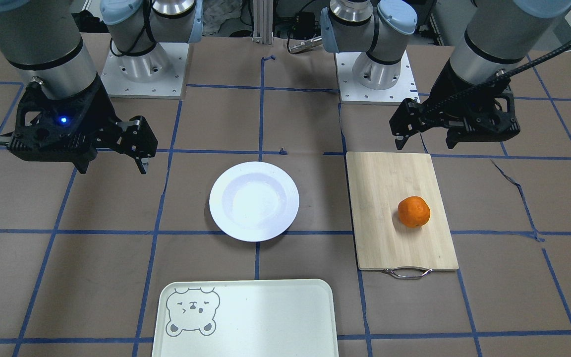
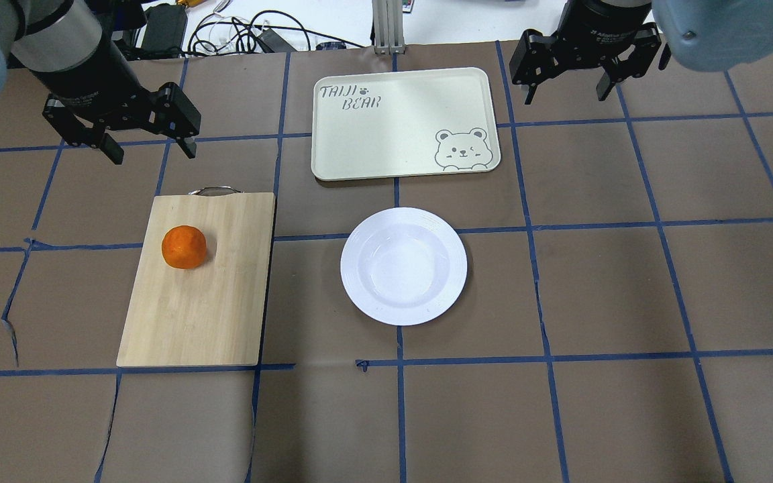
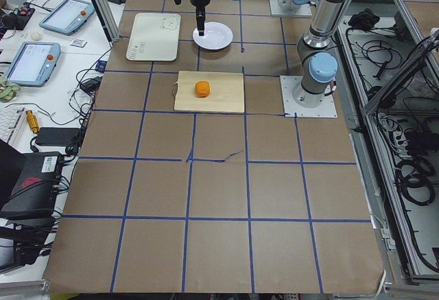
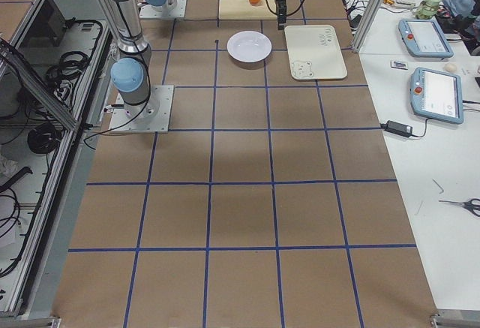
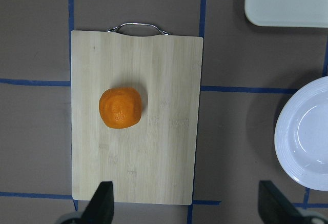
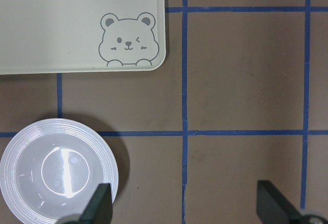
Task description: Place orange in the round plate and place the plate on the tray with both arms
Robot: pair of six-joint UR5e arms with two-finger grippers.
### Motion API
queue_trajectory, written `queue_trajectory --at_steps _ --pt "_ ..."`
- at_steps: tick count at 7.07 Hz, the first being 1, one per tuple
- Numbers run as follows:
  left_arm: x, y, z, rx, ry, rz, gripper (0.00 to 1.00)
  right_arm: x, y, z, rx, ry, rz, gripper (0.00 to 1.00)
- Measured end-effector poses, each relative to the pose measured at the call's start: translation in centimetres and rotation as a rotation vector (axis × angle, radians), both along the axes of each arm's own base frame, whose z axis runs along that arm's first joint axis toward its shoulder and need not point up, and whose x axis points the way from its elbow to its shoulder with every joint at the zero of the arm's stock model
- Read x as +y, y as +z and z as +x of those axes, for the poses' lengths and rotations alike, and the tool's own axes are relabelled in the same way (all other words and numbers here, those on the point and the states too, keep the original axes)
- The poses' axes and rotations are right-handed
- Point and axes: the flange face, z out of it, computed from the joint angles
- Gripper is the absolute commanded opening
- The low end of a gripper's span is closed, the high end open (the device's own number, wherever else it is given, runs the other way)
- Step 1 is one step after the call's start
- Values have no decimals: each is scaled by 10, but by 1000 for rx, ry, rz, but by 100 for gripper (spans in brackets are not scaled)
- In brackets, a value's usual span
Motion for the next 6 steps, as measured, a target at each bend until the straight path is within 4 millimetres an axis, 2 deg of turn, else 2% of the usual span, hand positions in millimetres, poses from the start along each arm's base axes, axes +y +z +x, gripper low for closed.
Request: queue_trajectory --at_steps 4,5,6 --pt "-1 -4 3 -1 5 7 100 0 -1 1 0 0 3 100" --pt "-3 -10 8 -7 9 15 100 1 -2 1 0 0 5 100" --pt "-10 -21 22 -44 18 29 100 1 -5 0 0 -1 8 100"
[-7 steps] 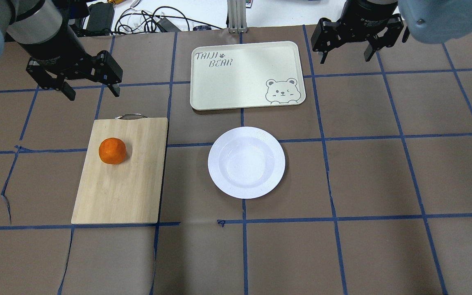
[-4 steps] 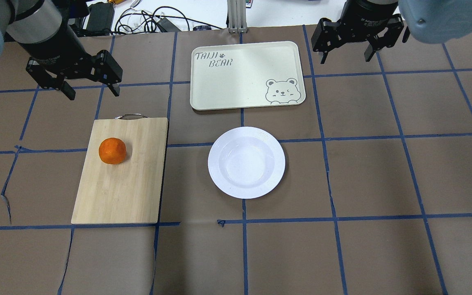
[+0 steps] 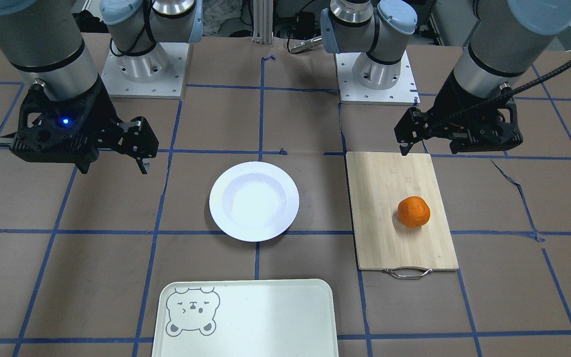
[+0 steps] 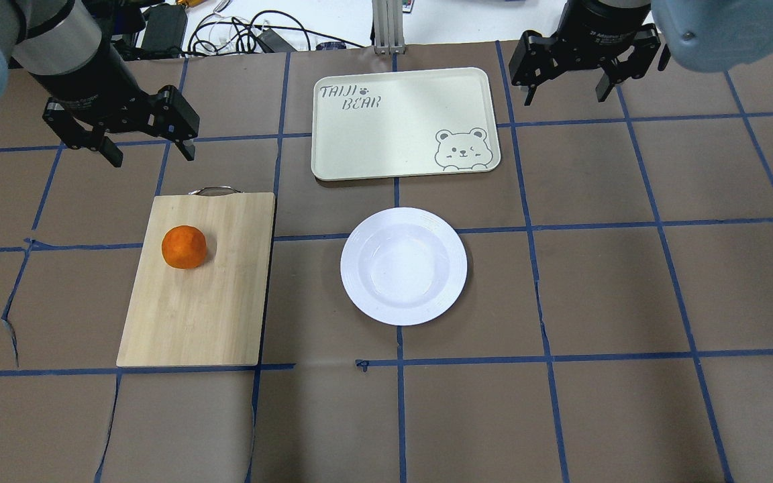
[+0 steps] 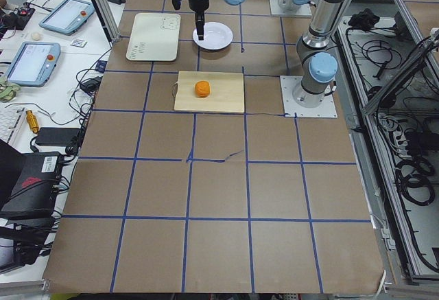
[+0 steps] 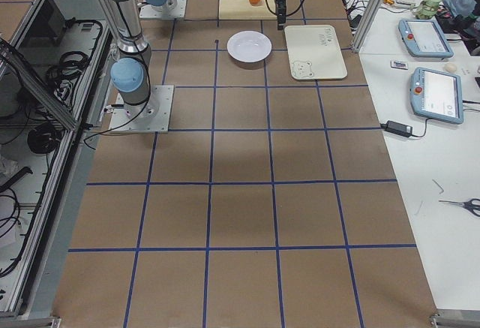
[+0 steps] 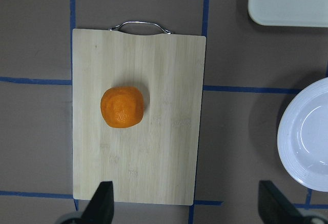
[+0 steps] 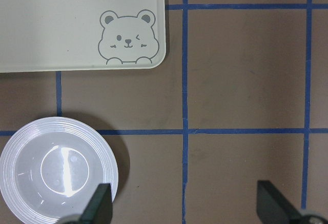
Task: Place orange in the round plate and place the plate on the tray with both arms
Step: 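Lower the left gripper onto the orange on the cutting board and grasp it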
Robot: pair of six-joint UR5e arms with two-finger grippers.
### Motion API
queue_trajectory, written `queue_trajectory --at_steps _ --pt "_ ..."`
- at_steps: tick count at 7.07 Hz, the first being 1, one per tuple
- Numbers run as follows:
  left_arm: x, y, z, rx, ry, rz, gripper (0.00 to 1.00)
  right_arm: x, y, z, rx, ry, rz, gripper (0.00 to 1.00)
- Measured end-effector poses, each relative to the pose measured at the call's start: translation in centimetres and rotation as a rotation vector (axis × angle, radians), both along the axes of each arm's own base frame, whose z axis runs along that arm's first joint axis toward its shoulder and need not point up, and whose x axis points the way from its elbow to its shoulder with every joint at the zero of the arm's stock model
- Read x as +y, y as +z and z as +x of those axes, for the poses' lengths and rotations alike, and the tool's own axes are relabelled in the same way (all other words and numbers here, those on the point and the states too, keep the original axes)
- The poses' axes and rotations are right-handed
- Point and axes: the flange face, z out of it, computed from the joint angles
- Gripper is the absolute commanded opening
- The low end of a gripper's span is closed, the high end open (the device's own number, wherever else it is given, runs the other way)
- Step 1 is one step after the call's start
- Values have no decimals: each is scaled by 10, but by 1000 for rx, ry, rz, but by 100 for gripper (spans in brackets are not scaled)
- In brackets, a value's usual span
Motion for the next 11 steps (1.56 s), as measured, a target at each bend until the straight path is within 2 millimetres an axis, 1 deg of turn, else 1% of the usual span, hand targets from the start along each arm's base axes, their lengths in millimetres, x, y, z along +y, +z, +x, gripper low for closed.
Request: queue_trajectory --at_steps 1,2,3,4,5,6,8,10,11 --pt "-7 -16 21 -57 21 17 100 1 -3 0 -1 0 3 100" --pt "-12 -39 44 -82 49 44 100 1 -4 0 -1 -1 3 100" --pt "-14 -72 65 -78 86 81 100 1 -4 0 -1 -1 2 100" --pt "-17 -106 81 -62 115 98 100 1 -4 -1 0 -1 2 100" --pt "-21 -131 88 -52 127 91 100 1 -4 -1 0 -2 2 100" --pt "-26 -151 89 -26 130 87 100 1 -4 -1 0 -1 2 100" --pt "-32 -192 82 71 123 104 100 1 -4 1 -3 0 2 100" --pt "-37 -223 82 105 114 137 100 1 -4 1 -4 0 2 100" --pt "-38 -235 82 111 105 155 98 1 -4 1 -4 0 3 100"
